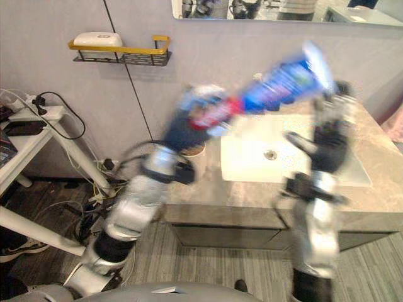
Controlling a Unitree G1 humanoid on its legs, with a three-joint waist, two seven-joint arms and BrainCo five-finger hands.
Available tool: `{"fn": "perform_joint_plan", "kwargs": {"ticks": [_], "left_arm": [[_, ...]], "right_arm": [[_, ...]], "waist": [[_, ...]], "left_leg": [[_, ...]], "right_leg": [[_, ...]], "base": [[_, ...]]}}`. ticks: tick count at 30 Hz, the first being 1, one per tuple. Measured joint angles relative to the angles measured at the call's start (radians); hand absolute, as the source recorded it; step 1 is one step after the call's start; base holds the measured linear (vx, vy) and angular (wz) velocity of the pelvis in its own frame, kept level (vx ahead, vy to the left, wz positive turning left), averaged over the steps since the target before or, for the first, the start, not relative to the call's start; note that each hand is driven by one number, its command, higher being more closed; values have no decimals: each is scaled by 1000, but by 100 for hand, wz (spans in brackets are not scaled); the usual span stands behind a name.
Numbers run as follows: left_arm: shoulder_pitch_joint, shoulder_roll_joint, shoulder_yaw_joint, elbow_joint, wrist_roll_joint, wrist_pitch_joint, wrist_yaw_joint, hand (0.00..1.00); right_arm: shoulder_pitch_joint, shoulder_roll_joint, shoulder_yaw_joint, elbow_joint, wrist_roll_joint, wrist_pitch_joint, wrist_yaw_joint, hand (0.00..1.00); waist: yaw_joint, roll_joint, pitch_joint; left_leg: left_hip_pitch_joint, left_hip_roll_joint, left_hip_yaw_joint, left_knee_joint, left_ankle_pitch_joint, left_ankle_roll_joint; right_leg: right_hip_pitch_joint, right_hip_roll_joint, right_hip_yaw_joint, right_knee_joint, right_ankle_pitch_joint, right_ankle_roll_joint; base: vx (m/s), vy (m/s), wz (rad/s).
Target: Organize washtable
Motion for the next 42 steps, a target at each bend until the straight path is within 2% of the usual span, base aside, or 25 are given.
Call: {"fn": "perform_joint_plan", "kwargs": {"ticks": [1, 4, 7, 12, 15, 20, 29, 36, 42], "left_arm": [[13, -3, 26, -21, 6, -2, 2, 100], [13, 2, 6, -18, 30, -2, -39, 100], [13, 1, -1, -9, 30, -10, -58, 100], [13, -2, 51, 34, 42, 1, -33, 100], [13, -3, 67, 48, 57, 18, -27, 100], [5, -7, 60, 54, 77, 19, -26, 100], [-5, -12, -44, 144, 78, 18, -19, 100], [-22, -41, -110, 165, 76, 14, -10, 100], [-50, -42, -167, 167, 68, -14, -5, 100]], "right_arm": [[50, 44, -36, -8, 61, 0, 52, 0], [39, 73, 7, -9, 109, -4, 102, 0], [2, 74, 102, -9, 132, -5, 112, 0], [-24, 74, 189, -9, 141, 21, 151, 0], [-30, 76, 248, -9, 172, 40, 153, 0], [-33, 90, 332, -9, 201, 48, 173, 0], [-78, 104, 513, -8, 329, 48, 175, 0], [-114, 104, 560, -5, 340, 43, 164, 0], [-153, 104, 562, 26, 367, 11, 128, 0]], "waist": [[-2, -3, 2], [-11, -9, 6], [-10, -8, 8], [-2, -5, 8], [-5, -5, 8], [-6, -5, 8], [-6, -4, 8], [-3, -4, 8], [4, -4, 8]], "left_leg": [[-2, 0, 1, 0, 0, 0], [0, 0, 7, -3, -3, -4], [-3, 0, 3, -4, -5, -8], [-4, 0, -7, 4, 1, -3], [-6, 0, -8, 5, 1, -3], [-6, -1, -10, 3, 0, -3], [-4, -1, -22, 0, 2, -2], [-6, -1, -31, -3, 5, -2], [-3, -3, -49, -25, 22, -5]], "right_leg": [[-3, 0, 0, 0, -2, -1], [-6, -1, 0, 5, -6, -8], [-16, -1, -3, 22, -16, -13], [-14, -1, -15, 22, -17, -13], [-12, -1, -17, 21, -16, -13], [-10, -1, -21, 20, -17, -14], [-4, -1, -36, 20, -19, -17], [0, -2, -49, 18, -19, -18], [6, -3, -68, 16, -19, -18]], "base": [[0, 0, 0], [-41, -5, -7], [-30, -7, 4], [12, -2, 7], [38, 6, 0], [7, 1, 0], [-2, -2, 2], [4, -2, 3], [2, -10, 9]]}}
